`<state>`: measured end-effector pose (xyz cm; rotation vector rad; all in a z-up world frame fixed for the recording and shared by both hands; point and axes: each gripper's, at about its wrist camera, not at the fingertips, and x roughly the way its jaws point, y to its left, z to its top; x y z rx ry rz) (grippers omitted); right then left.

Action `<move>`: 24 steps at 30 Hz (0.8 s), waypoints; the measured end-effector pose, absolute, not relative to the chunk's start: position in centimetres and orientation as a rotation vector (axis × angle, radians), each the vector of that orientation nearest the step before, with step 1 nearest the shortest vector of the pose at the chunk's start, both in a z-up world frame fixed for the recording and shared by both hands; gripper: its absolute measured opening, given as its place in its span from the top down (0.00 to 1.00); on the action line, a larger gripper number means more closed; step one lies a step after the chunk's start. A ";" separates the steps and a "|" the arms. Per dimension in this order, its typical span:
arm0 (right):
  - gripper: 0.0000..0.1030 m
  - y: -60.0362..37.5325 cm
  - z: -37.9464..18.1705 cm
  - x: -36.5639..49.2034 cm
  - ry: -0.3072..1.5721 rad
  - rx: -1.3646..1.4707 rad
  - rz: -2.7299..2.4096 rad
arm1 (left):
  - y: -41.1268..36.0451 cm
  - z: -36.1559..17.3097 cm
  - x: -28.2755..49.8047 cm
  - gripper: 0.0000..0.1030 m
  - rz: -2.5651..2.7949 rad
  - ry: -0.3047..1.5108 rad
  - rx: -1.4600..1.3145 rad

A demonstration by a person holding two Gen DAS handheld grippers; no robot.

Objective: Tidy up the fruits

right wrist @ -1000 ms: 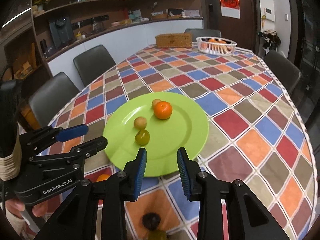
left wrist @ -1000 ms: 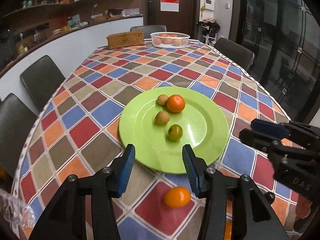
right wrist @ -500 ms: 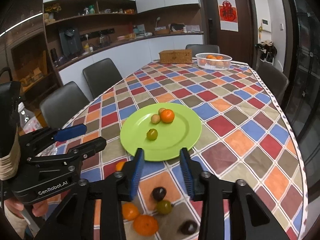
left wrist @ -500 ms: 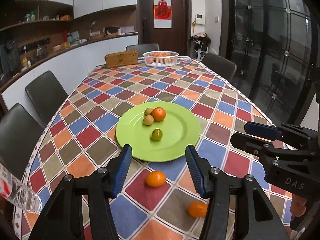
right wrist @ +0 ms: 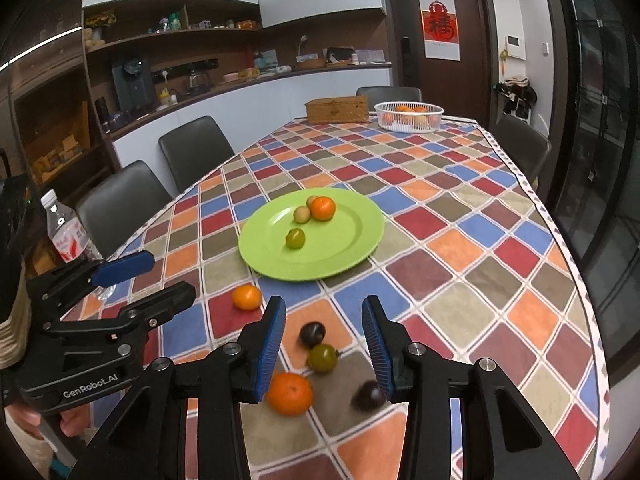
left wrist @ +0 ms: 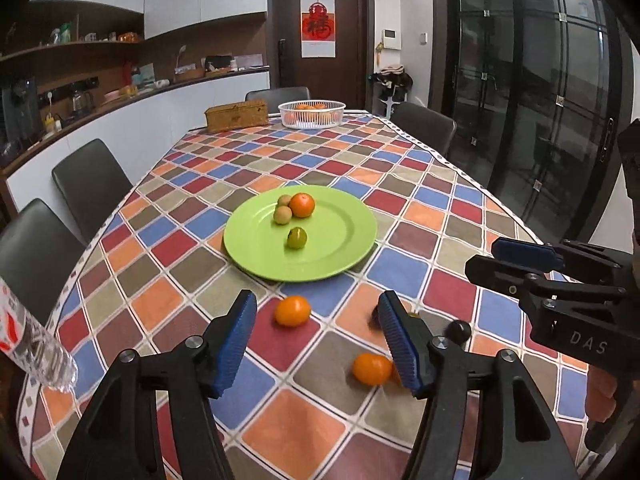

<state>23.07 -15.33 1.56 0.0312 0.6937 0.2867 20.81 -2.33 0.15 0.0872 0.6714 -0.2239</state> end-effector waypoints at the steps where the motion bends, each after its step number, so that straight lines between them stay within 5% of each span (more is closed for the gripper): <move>1: 0.60 -15.4 1.4 22.9 0.698 0.032 0.286 | -2.3 0.0 20.5 0.39 -0.227 0.672 0.088; 24: 0.60 -16.3 -3.3 20.8 0.818 -0.015 0.209 | -4.4 -5.5 18.1 0.37 -0.364 0.675 0.321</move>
